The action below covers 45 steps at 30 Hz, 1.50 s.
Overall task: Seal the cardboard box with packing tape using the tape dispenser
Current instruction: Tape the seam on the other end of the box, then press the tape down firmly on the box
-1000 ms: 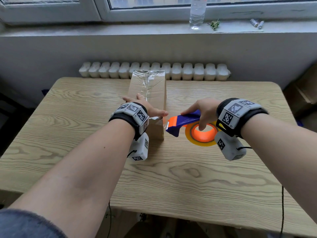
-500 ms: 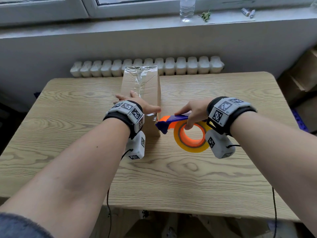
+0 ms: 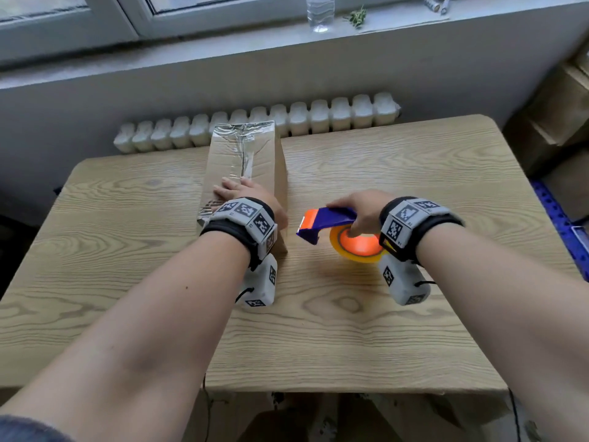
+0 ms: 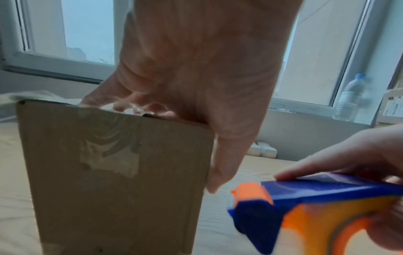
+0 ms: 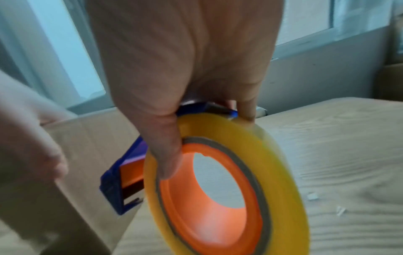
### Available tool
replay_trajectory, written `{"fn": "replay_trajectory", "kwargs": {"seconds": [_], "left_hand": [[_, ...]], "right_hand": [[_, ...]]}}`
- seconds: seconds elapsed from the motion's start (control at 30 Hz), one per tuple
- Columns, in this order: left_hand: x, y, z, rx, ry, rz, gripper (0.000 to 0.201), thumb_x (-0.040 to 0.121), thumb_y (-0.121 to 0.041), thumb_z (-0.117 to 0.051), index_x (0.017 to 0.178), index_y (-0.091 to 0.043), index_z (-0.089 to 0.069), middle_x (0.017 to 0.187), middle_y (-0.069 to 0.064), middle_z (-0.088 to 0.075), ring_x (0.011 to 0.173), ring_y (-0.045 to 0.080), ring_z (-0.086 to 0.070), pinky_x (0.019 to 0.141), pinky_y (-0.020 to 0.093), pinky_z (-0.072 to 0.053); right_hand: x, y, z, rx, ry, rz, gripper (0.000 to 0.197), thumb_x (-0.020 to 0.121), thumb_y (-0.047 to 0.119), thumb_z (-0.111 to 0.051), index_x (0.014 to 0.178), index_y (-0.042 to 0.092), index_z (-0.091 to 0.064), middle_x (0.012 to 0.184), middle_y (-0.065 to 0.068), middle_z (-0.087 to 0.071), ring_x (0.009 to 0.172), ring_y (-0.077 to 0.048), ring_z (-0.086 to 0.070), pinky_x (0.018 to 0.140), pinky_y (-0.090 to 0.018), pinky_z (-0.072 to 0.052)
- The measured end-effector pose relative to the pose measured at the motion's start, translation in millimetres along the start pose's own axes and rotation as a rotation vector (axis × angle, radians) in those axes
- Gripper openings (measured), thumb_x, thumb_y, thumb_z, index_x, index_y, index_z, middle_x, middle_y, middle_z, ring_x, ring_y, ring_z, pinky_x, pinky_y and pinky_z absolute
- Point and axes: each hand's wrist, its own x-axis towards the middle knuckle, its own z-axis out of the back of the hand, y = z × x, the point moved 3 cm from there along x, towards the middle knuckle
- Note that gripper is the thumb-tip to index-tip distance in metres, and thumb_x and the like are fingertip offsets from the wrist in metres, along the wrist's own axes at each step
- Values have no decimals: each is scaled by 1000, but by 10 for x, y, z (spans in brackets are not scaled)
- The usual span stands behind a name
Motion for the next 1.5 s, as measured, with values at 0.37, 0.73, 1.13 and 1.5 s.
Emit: {"fn": "replay_trajectory", "kwargs": {"seconds": [0.37, 0.73, 1.13, 1.5], "left_hand": [[211, 434, 86, -195, -178, -321, 81, 86, -72, -26, 144, -17, -37, 153, 12, -30, 144, 29, -22, 114, 61, -15], [339, 1025, 276, -282, -65, -555, 56, 98, -47, -37, 151, -29, -26, 162, 7, -4, 149, 27, -13, 120, 39, -14], [455, 1276, 225, -172, -162, -672, 81, 87, -55, -55, 152, -22, -20, 146, 9, -46, 132, 26, -45, 106, 36, -38], [584, 1244, 219, 18, -237, -784, 77, 73, -62, -65, 128, -13, -49, 114, 5, -66, 100, 22, -61, 83, 36, -52]], "right_hand": [[195, -195, -285, 123, 38, -320, 63, 88, 41, -60, 138, 7, -43, 139, -14, -51, 126, -30, -50, 104, -38, -42], [145, 950, 340, 45, -292, 70, 40, 95, 28, -48, 136, 27, -50, 141, -1, -51, 128, -21, -47, 105, -36, -39], [279, 1547, 163, -135, -248, 15, 51, 88, 52, -55, 132, 26, -54, 140, -7, -47, 130, -26, -39, 108, -42, -35], [276, 1697, 157, -250, -331, 25, 65, 82, 56, -60, 138, 26, -47, 126, -4, -60, 118, -24, -52, 97, -35, -40]]}}
